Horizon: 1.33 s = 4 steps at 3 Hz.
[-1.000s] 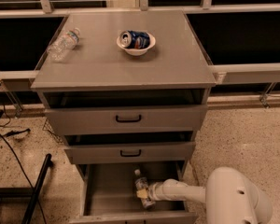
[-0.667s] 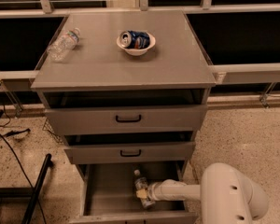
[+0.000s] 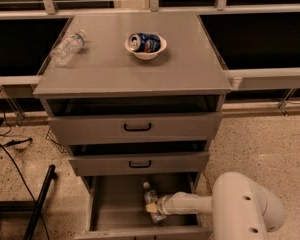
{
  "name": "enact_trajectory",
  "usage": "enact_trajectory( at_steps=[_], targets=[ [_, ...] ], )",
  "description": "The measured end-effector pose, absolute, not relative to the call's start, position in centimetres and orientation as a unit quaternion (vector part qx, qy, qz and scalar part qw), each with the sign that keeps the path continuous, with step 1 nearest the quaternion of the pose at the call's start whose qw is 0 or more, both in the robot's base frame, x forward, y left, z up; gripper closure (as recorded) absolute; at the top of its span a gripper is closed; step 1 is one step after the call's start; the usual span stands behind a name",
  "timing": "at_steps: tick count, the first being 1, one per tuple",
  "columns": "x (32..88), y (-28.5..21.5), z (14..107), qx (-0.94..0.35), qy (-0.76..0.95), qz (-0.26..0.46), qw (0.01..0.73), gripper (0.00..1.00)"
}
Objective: Place blue plastic bottle into bottom drawer
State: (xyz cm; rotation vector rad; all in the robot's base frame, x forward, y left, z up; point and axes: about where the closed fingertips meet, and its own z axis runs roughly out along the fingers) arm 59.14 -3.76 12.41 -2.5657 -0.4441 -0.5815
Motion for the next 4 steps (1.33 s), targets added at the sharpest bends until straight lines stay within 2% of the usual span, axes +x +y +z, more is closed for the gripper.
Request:
enact_trajectory(
  at_steps=[1, 4],
  targets=[
    [59.14, -3.75, 12.42, -0.935, -0.162, -0.212, 0.235, 0.73],
    [59.14, -3.74, 12.41, -0.935, -0.162, -0.212, 0.235, 0.04]
  ],
)
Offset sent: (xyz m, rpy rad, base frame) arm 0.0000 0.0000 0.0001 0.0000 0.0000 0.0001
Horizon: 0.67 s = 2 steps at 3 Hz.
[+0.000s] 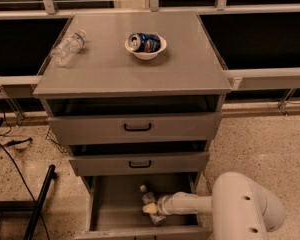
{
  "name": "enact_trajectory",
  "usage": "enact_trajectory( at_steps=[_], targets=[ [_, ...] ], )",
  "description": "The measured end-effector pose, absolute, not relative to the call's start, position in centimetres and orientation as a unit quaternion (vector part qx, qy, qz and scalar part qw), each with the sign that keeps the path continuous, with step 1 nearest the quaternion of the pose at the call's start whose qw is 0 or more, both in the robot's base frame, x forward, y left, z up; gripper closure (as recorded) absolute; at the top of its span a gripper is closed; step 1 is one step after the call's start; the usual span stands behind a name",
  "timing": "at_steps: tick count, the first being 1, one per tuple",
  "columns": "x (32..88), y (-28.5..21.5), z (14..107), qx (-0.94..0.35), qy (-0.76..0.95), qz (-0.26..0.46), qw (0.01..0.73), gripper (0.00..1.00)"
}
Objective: Place blue plastic bottle into bottom drawer
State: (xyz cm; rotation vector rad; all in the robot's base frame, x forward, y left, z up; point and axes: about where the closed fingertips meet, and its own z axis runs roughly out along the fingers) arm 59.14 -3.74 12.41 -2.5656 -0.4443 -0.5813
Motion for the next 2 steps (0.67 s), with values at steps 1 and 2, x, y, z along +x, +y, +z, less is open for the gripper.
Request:
enact_trajectory(
  at_steps=[1, 2],
  targets=[
    [59.13, -3.74, 12.41, -0.935, -0.162, -0.212, 0.235, 0.00],
    [59.13, -3.74, 12.41, -0.935, -0.162, -0.212, 0.235, 0.00]
  ],
)
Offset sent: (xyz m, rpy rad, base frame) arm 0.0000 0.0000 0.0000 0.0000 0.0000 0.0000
